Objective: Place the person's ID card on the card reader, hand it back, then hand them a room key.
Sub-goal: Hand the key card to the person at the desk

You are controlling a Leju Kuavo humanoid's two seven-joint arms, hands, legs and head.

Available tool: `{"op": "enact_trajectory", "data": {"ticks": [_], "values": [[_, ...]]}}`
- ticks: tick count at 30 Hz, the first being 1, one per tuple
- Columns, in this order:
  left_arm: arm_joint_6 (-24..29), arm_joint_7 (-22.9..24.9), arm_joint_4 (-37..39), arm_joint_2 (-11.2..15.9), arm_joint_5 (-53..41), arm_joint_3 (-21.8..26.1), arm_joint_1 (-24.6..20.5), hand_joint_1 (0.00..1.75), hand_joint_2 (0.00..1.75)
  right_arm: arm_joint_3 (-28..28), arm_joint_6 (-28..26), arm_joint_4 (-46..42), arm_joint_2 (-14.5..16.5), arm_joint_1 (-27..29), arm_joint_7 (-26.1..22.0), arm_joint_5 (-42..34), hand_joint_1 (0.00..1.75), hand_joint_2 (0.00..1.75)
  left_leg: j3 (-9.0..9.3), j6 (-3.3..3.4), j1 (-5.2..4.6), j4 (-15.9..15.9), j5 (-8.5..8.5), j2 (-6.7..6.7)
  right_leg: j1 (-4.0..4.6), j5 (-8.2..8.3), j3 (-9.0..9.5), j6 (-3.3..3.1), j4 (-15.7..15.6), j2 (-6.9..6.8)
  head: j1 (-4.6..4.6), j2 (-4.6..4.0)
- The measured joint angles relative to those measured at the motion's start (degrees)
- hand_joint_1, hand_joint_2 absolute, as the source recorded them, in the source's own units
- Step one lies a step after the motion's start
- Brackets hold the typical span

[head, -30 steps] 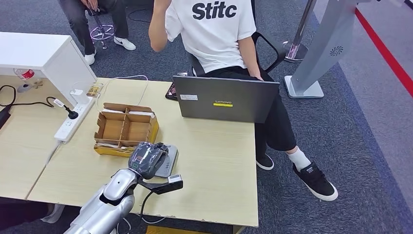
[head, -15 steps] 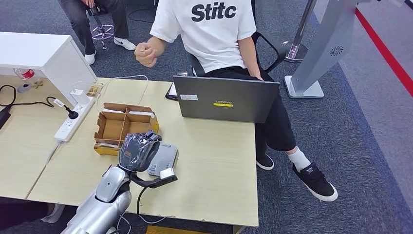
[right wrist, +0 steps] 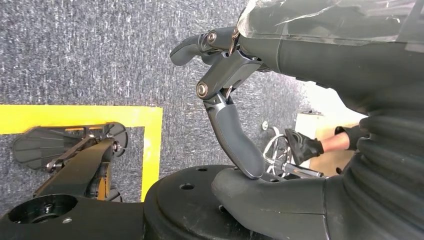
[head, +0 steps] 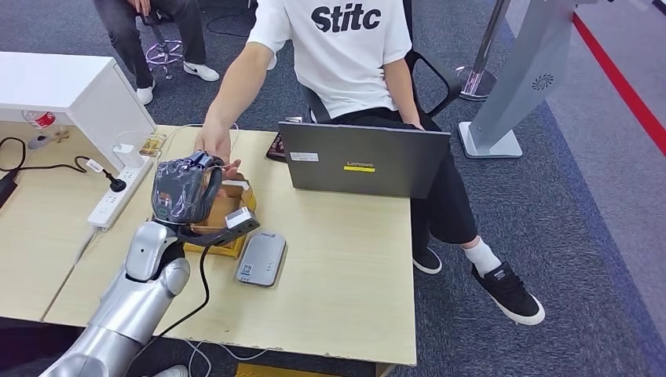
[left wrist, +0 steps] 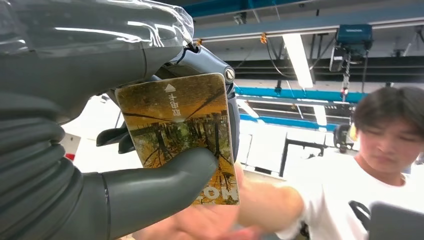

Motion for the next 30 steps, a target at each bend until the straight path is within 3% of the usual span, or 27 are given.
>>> {"op": "enact_trajectory", "data": {"ticks": [4,8,19,23,30], "values": [[-0.71,-0.14,-1.04,1.16,0.53,1.00,-0.80,1.74,1.75,0.00,-0.19,0.00,0.00,-0.02,-0.44,0.00,0.00,1.75,0.00,0.00,0.00,-0.01,0.00,-0.01,0.00,0.00,0.01,0.00,0.01,-0.02,0.00,0.00],[-0.87,-0.23,-1.50,1.76,0.88,1.74,-0.85,0.00,1.75,0.00,-0.69,0.02,0.00,-0.01,-0.47,0.05,0.00,1.75,0.00,0.00,0.00,0.00,0.00,0.00,0.00,0.00,0.00,-0.01,0.01,0.00,0.00,0.00],[-0.34,-2.92,-4.83,1.62,2.08,1.91,2.82,0.00,1.75,-0.01,-0.75,0.02,0.01,-0.03,0.79,-0.24,0.00,1.75,-0.01,0.00,-0.03,0.00,-0.01,-0.01,-0.01,0.00,-0.02,0.00,0.01,-0.02,0.00,0.00],[-8.00,-6.52,-9.28,-0.44,9.99,1.31,7.55,0.00,1.75,-0.31,-0.93,0.02,0.11,-0.02,0.67,-1.14,0.00,1.75,-0.02,0.00,-0.04,0.00,-0.01,0.00,-0.01,-0.01,-0.02,0.00,-0.01,-0.01,0.01,0.00],[-18.75,-7.21,-15.48,-1.60,13.60,-2.79,15.53,0.00,1.75,-1.48,-1.02,0.02,0.17,0.15,-0.15,-1.85,0.00,1.75,-0.03,0.02,-0.04,-0.01,-0.03,0.01,-0.02,-0.01,-0.04,0.00,-0.02,0.00,0.01,0.00]]}}
